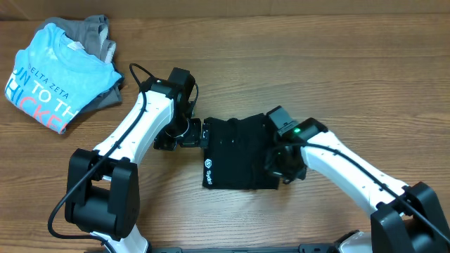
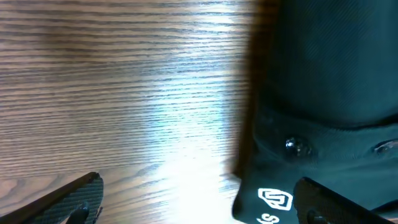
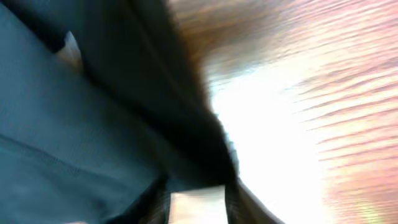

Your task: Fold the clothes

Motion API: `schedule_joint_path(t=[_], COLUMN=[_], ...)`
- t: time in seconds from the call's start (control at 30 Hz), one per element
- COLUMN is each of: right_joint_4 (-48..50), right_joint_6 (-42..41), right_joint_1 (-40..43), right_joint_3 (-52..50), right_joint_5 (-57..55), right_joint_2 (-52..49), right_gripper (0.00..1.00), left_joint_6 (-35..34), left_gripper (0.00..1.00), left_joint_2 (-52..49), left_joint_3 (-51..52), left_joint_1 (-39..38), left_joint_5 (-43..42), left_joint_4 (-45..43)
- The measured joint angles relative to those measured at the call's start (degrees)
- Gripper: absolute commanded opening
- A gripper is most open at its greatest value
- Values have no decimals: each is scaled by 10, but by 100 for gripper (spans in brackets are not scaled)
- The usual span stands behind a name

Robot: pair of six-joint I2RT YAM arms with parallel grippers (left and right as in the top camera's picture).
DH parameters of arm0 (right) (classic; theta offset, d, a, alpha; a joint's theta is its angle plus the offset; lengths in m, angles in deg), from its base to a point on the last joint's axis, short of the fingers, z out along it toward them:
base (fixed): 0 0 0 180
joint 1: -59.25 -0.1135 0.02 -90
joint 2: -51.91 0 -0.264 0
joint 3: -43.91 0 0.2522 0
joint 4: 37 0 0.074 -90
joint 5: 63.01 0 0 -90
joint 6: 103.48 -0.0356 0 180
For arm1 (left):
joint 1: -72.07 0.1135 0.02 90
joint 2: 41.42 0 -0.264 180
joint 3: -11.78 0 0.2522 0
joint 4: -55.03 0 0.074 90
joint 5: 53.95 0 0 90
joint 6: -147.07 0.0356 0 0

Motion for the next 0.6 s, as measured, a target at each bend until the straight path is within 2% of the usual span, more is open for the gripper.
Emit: schedule_joint_path(t=[0.1, 0.27, 0.43, 0.6], right_joint_4=[-6, -8, 35, 88], right_joint_6=[12, 20, 57, 129], right_joint_1=[6, 12, 43, 49], right_joint_3=[0, 0, 3, 18], right_joint_5=[-13, -29, -20, 43], right_joint_2=[0, 0, 17, 49], right_gripper=[46, 24, 16, 9], left_joint_6=[0, 0, 0, 0], left_gripper=[100, 100, 100, 100], left_joint_2=[0, 0, 0, 0], left_joint_3=[0, 1, 12, 63], left_joint_1=[0, 0, 0, 0], left_joint_5=[-4, -31, -68, -120], left_joint_4=[-3, -13, -50, -102])
